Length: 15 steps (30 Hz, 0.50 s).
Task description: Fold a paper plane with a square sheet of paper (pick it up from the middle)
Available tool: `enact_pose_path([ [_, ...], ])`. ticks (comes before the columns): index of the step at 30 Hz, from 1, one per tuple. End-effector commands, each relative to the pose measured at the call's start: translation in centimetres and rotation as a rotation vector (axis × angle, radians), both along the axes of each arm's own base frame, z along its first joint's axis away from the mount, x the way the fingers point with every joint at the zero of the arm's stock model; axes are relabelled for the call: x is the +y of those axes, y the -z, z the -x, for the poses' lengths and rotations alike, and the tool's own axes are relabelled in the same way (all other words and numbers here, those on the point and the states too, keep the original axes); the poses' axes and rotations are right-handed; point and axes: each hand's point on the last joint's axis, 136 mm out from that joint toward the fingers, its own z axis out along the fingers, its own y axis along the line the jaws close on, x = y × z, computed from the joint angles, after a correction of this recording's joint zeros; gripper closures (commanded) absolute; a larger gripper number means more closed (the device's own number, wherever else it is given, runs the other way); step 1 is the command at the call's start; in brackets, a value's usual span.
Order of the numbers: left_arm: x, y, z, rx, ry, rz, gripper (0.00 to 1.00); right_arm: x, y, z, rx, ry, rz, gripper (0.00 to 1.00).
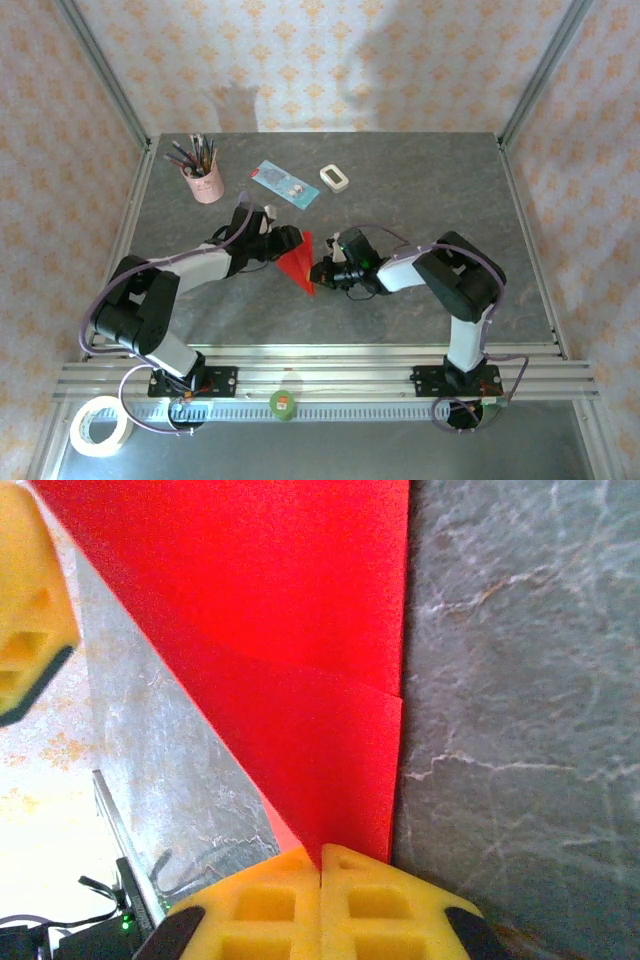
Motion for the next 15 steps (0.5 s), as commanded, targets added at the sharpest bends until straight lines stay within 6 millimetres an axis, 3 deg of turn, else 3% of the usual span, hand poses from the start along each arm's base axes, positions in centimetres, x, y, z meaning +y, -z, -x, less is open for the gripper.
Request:
enact_pose_path([
  [1,-0.6,-0.2,0.4,-0.045,0.046,0.067,0.62,-1.5,3.0,1.9,0.101,-0.01,0.053,0.95],
  [9,-2.6,-0.4,1.1,-0.074,0.139,0.197,0.84,-1.9,2.9,2.4,0.116,-0.05,0.026,0.96],
  [15,-3.1,0.9,1.5,-0.048,0.167,0.204,0.92,-2.3,2.7,2.8,0.118,-0.059,0.023,0.96],
])
